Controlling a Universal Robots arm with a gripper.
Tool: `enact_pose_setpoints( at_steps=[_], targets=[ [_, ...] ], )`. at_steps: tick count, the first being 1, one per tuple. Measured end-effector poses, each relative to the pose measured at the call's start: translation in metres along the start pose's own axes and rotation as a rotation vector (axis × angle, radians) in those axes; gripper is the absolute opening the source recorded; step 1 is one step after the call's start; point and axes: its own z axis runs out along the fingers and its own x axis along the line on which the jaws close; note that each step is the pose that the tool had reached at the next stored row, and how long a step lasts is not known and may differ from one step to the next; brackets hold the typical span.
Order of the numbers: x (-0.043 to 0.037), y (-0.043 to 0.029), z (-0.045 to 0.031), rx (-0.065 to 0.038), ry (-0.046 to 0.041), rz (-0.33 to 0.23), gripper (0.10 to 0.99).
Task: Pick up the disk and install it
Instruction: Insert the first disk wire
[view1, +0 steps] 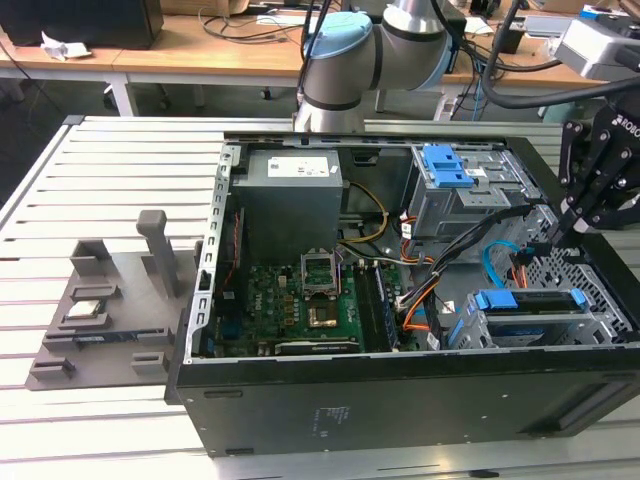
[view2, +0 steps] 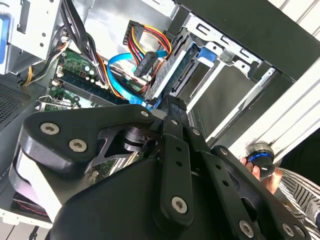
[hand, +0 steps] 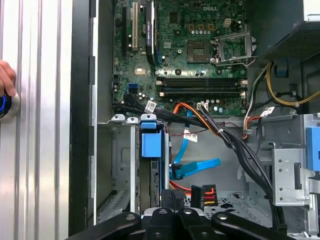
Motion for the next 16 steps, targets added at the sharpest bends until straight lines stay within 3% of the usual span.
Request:
enact_pose_setpoints(
  at_steps=[10, 13, 16],
  targets=[
    [-0.0001, -0.0001, 0.002, 0.0, -0.0001, 0.0, 0.114],
    [-0.0001, -0.0002, 0.0021, 0.0, -0.0001, 0.0, 0.302],
    [-0.0002, 0.0, 0.0023, 0.0, -0.0004, 0.0, 0.302]
  ],
)
